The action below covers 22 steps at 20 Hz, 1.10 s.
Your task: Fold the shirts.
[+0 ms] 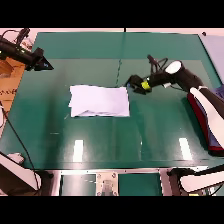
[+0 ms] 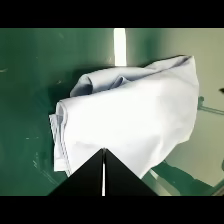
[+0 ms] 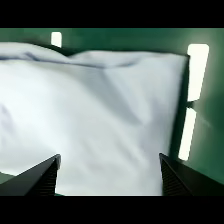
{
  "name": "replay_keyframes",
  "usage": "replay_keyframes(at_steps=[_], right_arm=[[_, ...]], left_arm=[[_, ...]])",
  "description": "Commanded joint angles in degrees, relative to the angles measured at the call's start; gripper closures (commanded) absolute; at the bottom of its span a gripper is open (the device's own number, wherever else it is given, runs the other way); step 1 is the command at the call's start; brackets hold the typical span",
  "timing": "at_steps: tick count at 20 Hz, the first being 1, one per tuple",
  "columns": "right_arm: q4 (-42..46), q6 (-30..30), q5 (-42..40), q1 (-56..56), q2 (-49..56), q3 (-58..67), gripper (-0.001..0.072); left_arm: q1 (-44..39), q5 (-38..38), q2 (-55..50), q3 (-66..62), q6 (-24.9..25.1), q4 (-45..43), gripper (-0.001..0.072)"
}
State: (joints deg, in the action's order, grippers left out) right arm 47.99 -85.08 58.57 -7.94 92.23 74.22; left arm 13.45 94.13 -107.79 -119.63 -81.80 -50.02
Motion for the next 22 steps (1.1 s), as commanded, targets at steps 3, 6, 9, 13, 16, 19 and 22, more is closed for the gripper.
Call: replay_keyframes(at_steps=[3,6,9,13,16,19,22], right_arm=[[-4.1,6.1,-1.0,-0.3,3.7,-7.8,0.002],[-15.1,12.3,-2.4,-3.0,7.8,-7.8,0.0021],[-21.0,13.6,-5.8,-5.3,9.8,-6.6,0.0083],[-24.0,15.0,-4.5,-5.7,9.3,-1.0,0.0697],[-23.7,14.1,-4.3,-2.9,3.3,2.9,0.0698],[-22.9,10.4,-2.4,5.2,-5.4,4.7,0.0698],[-22.9,8.2,-1.4,16.5,-12.7,5.2,0.0698]], left_arm=[[-1.2,-3.3,0.1,0.0,-0.2,-8.4,0.068],[-3.0,-3.5,1.1,1.4,1.1,-14.6,0.068],[-3.2,-3.1,2.5,4.2,1.3,-14.5,0.068],[-3.2,-1.5,3.2,4.2,1.3,-14.5,0.068],[-3.2,-1.5,5.3,4.3,1.3,-14.4,0.068],[-3.2,-0.4,7.5,4.3,1.3,-14.4,0.068],[-3.2,0.0,8.7,4.5,1.3,-14.1,0.068]])
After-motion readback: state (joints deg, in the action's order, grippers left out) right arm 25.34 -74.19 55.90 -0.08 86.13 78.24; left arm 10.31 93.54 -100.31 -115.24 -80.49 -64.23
